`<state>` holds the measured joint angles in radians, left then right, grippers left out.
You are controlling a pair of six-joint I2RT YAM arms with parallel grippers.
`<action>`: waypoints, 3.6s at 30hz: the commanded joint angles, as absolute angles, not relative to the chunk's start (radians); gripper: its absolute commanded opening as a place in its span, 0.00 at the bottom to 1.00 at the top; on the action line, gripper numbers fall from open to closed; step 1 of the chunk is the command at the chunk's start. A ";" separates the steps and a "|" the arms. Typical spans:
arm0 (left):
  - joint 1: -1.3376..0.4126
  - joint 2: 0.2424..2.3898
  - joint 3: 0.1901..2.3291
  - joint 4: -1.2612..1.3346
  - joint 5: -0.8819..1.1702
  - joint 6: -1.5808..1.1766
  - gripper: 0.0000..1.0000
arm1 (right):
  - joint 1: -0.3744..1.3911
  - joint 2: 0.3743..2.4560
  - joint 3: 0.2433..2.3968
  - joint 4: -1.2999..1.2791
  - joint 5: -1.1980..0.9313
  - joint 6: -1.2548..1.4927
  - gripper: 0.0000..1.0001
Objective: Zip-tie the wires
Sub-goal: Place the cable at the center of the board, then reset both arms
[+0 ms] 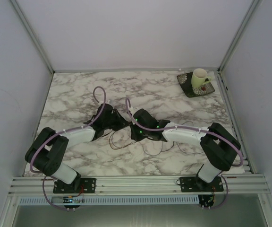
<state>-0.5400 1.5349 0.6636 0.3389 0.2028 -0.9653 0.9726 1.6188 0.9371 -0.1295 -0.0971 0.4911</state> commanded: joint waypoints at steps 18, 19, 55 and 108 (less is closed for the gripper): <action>-0.413 1.547 0.892 0.266 0.208 -0.872 0.00 | 1.035 1.652 0.954 -0.182 -0.063 0.503 0.00; -0.412 1.548 0.894 0.264 0.210 -0.871 0.00 | 1.035 1.654 0.954 -0.183 -0.060 0.503 0.00; -0.347 1.622 0.936 0.265 0.215 -0.838 0.00 | 1.003 1.700 1.070 -0.264 -0.050 0.435 0.09; -0.078 1.365 1.104 0.022 0.140 -0.694 1.00 | 0.120 1.002 0.596 0.244 0.117 0.349 0.94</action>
